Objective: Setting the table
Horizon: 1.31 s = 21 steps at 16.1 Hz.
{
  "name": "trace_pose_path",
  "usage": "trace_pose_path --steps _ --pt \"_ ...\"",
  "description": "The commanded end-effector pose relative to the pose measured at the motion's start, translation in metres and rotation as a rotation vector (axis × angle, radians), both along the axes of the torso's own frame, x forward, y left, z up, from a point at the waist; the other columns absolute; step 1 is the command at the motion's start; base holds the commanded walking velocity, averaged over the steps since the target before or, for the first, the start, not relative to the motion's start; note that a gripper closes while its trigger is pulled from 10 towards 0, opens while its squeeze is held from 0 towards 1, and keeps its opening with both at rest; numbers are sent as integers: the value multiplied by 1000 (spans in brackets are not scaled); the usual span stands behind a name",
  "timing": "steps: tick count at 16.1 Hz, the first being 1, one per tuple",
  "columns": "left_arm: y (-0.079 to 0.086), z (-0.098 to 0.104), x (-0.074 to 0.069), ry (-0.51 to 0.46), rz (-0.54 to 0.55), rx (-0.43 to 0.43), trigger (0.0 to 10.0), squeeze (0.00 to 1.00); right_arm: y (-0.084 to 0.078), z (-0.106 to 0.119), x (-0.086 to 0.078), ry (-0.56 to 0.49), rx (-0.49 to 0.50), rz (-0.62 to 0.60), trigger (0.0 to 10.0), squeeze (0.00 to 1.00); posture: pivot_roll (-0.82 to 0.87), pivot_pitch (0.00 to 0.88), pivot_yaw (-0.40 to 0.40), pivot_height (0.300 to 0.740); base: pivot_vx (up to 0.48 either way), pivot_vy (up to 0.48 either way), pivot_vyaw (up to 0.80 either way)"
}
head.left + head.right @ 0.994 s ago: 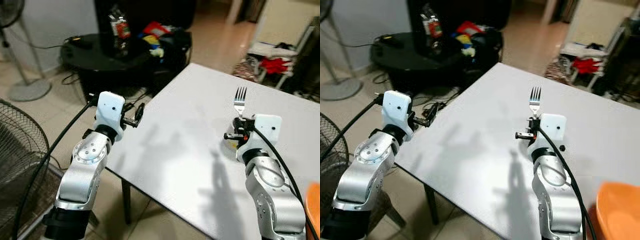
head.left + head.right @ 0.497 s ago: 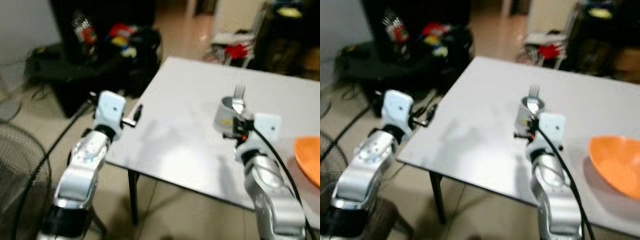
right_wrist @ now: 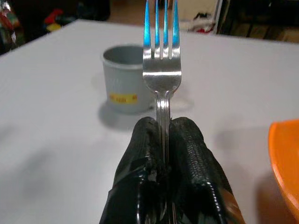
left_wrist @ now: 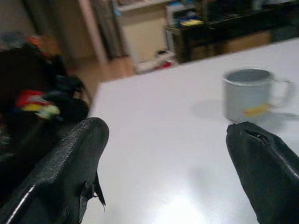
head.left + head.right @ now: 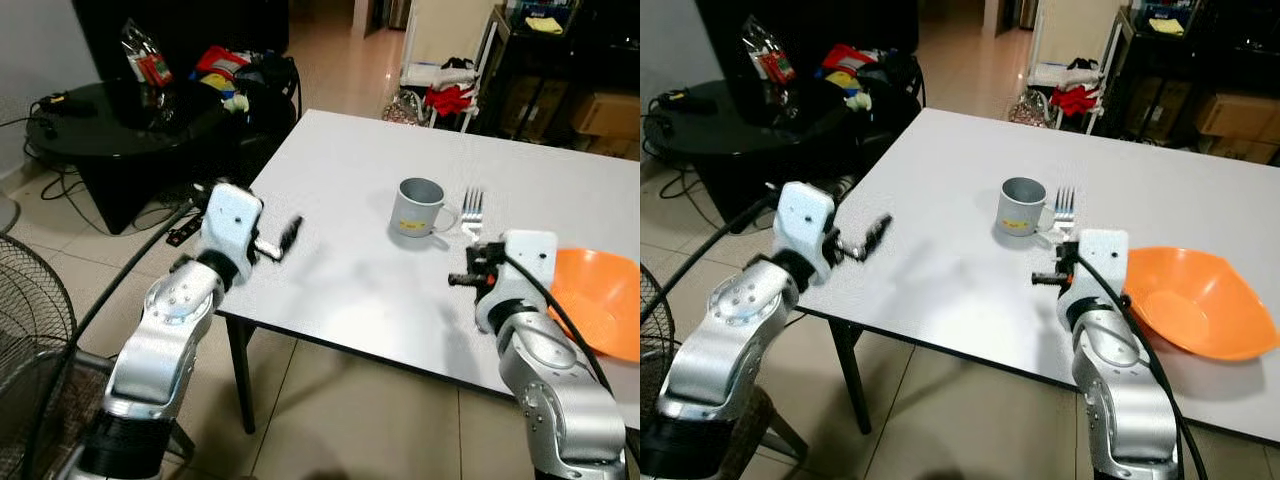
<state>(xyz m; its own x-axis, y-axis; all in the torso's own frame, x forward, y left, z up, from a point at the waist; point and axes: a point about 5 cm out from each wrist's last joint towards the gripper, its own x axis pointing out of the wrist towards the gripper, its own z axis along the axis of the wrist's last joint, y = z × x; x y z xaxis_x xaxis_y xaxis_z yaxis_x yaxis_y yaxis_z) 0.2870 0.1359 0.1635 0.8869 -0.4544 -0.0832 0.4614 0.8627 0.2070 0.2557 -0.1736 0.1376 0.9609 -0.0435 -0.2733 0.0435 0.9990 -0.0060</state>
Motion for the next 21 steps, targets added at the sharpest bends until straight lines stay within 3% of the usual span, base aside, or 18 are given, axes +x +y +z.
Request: trace_pose_path --steps 1,4,6,8,16,21 --pt "-6 -3 -7 44 -103 11 10000 0 -2 -6 2 58 49 7 10000 0 36 0 -25 740 0 0 0" --pt "-12 -6 -13 77 -196 19 10000 0 -5 -17 4 125 103 -9 10000 0 35 0 -25 740 0 0 0" --pt "-18 -9 -25 127 -322 23 10000 0 -17 -31 4 225 89 -44 10000 0 39 0 -31 740 0 0 0" --pt "-19 -10 -29 148 -353 22 10000 0 -24 -39 3 278 101 -79 10000 0 41 0 -37 740 0 0 0" --pt "-20 -9 -33 151 -372 29 10000 0 -50 -64 7 338 79 -117 10000 0 41 0 -41 740 0 0 0" --pt "-17 -8 -36 160 -402 40 10000 0 -64 -67 14 336 48 -84 10000 0 51 0 -40 740 0 0 0"
